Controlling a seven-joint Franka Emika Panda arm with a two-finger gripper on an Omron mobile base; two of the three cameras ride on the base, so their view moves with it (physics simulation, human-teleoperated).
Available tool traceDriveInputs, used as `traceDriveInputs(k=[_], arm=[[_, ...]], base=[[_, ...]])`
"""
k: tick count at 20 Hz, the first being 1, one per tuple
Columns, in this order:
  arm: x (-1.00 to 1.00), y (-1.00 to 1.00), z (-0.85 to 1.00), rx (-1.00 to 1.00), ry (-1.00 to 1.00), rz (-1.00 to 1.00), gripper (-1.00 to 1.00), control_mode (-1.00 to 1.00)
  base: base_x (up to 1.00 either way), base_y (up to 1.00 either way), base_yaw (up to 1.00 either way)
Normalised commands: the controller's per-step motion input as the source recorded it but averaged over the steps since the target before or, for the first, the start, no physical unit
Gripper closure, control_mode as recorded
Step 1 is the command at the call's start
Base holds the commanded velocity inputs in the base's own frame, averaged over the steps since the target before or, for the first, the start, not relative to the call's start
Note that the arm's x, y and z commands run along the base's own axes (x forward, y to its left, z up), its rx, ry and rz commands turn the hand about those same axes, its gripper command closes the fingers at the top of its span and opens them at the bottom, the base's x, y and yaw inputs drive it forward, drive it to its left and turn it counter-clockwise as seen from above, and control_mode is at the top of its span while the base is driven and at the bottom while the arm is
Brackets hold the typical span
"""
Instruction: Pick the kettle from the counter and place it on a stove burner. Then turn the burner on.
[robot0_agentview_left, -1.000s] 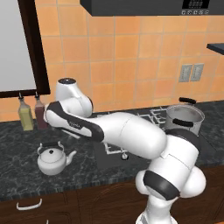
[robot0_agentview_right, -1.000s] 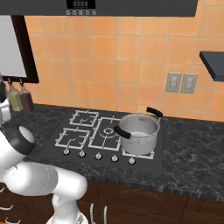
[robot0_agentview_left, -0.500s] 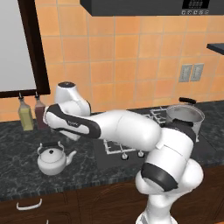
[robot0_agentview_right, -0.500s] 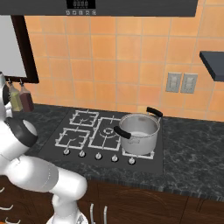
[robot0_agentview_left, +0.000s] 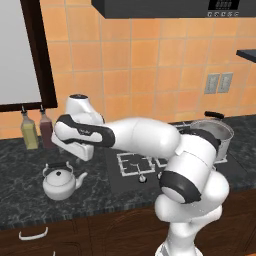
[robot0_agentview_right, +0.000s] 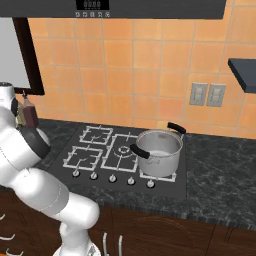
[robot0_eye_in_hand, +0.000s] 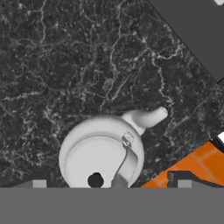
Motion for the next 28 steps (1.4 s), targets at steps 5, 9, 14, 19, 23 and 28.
traceDriveInputs(k=[5,9,14,19,23,28], arm=[[-0.24,0.13,0.01,0.0,0.0,-0.12,-1.0,-1.0],[-0.17,0.05,0.0,-0.05,0.0,-0.13,-1.0,-1.0],[0.0,0.0,-0.05,0.0,0.0,-0.1,-1.0,-1.0],[0.01,0.0,-0.25,0.0,0.01,-0.08,-1.0,-1.0],[0.0,0.0,-0.1,-0.01,0.06,-0.07,-1.0,-1.0],[0.0,0.02,-0.16,-0.02,0.05,-0.07,-1.0,-1.0]], base=[[0.0,0.0,0.0],[0.0,0.0,0.0],[0.0,0.0,0.0],[0.0,0.0,0.0],[0.0,0.0,0.0],[0.0,0.0,0.0]])
